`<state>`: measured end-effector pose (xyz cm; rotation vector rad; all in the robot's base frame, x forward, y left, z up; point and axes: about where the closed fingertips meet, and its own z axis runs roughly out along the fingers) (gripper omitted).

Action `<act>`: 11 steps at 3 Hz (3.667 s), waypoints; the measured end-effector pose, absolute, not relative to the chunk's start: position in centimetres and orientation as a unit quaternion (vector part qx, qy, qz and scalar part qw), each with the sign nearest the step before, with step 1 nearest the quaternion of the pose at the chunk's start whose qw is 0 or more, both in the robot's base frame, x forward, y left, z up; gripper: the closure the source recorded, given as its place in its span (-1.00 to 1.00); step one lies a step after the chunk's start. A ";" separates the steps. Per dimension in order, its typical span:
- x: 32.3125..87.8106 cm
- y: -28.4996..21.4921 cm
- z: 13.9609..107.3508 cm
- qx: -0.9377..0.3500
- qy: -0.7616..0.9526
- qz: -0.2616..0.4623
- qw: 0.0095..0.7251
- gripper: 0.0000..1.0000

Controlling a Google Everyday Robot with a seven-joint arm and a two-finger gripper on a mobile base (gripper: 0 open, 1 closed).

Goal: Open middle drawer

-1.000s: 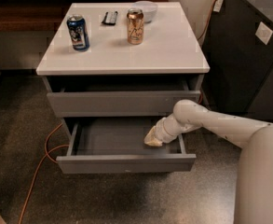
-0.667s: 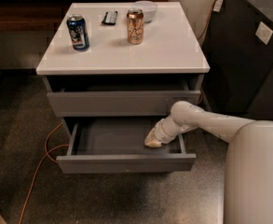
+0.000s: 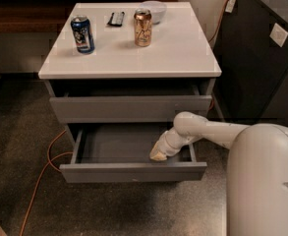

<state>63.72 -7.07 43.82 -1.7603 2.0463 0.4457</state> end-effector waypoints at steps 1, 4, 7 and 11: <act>61.5 -6.2 42.9 -0.638 0.727 0.166 0.190 1.00; 55.2 -4.6 42.0 -0.658 0.707 0.195 0.170 1.00; 52.0 -4.5 43.2 -0.664 0.697 0.204 0.180 1.00; 55.0 -5.7 47.6 -0.676 0.688 0.159 0.210 1.00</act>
Offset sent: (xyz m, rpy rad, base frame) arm -0.0650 0.0220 -0.0155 0.0035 0.0469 0.0729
